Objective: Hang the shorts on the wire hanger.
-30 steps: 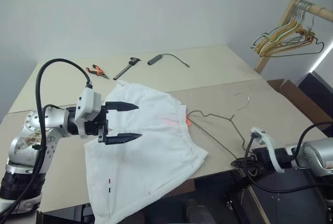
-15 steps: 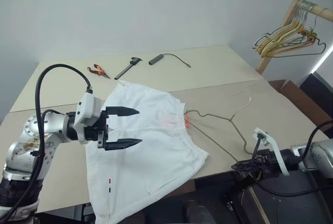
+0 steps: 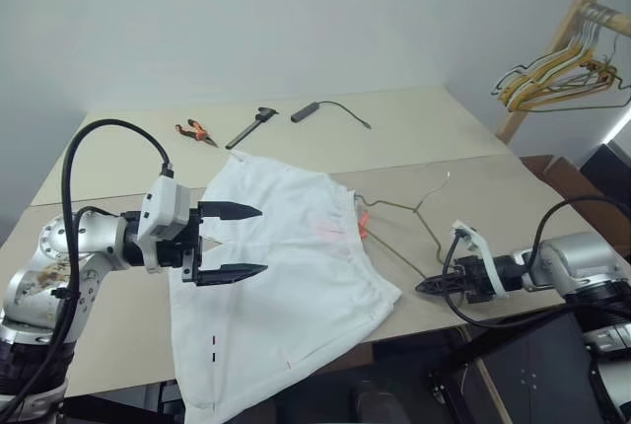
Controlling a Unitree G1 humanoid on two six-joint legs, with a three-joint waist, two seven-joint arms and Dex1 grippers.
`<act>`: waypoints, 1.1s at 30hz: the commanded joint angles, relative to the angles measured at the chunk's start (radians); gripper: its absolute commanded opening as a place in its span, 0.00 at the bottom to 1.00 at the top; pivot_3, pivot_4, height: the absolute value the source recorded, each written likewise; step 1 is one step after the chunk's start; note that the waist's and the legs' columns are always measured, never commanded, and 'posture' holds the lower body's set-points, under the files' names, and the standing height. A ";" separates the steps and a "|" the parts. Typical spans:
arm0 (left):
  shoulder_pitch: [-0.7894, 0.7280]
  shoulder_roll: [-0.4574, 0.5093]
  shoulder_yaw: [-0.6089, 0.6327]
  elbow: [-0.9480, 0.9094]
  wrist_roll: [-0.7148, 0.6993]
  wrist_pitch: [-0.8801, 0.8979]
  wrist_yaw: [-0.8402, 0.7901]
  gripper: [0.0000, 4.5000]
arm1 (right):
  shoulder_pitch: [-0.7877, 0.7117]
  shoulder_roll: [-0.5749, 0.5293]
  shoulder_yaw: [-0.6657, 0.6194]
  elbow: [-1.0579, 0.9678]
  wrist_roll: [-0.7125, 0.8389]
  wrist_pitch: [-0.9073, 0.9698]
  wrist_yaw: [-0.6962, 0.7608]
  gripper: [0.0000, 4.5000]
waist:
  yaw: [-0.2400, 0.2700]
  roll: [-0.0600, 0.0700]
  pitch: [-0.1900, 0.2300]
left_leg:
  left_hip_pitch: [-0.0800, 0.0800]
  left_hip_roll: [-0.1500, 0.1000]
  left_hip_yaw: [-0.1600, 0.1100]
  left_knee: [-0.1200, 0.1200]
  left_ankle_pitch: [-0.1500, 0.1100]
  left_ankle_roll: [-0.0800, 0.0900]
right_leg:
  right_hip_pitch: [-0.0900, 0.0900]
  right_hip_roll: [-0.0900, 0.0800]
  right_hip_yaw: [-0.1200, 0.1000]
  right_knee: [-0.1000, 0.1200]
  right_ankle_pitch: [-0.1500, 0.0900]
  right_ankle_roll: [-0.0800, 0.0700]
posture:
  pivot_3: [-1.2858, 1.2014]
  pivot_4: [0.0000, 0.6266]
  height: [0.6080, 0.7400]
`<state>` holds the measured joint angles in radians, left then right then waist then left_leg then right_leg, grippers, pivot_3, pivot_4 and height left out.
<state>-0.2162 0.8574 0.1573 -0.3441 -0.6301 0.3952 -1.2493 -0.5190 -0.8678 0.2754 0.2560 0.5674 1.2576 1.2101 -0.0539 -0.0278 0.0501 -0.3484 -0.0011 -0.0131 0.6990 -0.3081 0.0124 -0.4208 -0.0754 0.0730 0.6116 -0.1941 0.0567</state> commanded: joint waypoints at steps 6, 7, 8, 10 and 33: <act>0.014 0.017 0.033 -0.037 -0.004 -0.015 0.018 0.99 | -0.110 0.028 0.081 0.068 -0.040 -0.021 0.075 0.00 | 0.012 0.000 0.000 | 0.001 0.000 0.000 0.000 0.000 0.000 | 0.001 0.000 0.000 0.001 0.000 0.000 | 0.53 0.00 1.00; 0.017 0.017 0.033 -0.040 -0.002 -0.017 0.020 0.99 | -0.138 0.051 0.087 0.108 -0.054 -0.015 0.063 0.00 | 0.012 0.000 0.000 | 0.002 0.000 0.000 0.000 0.000 0.000 | 0.001 0.000 0.000 0.001 0.000 0.000 | 0.53 0.00 1.00; 0.017 0.016 0.032 -0.040 -0.001 -0.018 0.022 0.99 | -0.157 0.065 0.093 0.136 -0.065 -0.013 0.058 0.00 | 0.011 0.000 0.000 | 0.002 0.000 0.000 0.000 0.000 0.000 | 0.001 0.000 0.000 0.001 0.000 -0.001 | 0.53 0.00 1.00; 0.017 0.016 0.031 -0.041 0.001 -0.019 0.025 0.99 | -0.201 0.112 0.093 0.220 -0.094 -0.017 0.030 0.00 | 0.012 0.000 -0.001 | 0.002 0.000 0.000 0.000 0.000 0.000 | 0.001 0.001 0.000 0.001 0.001 -0.001 | 0.54 0.00 1.00; 0.001 0.021 0.031 -0.017 0.022 -0.041 0.024 0.99 | -0.310 0.211 0.014 0.365 -0.228 -0.186 0.036 0.00 | 0.032 0.002 -0.002 | 0.002 0.000 -0.001 -0.002 0.000 -0.001 | 0.000 0.000 -0.002 0.001 0.002 -0.002 | 0.53 0.00 1.00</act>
<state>-0.1912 0.8661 0.1753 -0.3660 -0.6109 0.3738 -1.2269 -0.8167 -0.6336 0.3369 0.6958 0.3488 1.1168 1.2716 -0.0216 -0.0257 0.0480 -0.3470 -0.0014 -0.0137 0.6974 -0.3077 0.0116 -0.4211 -0.0755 0.0709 0.6127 -0.1926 0.0543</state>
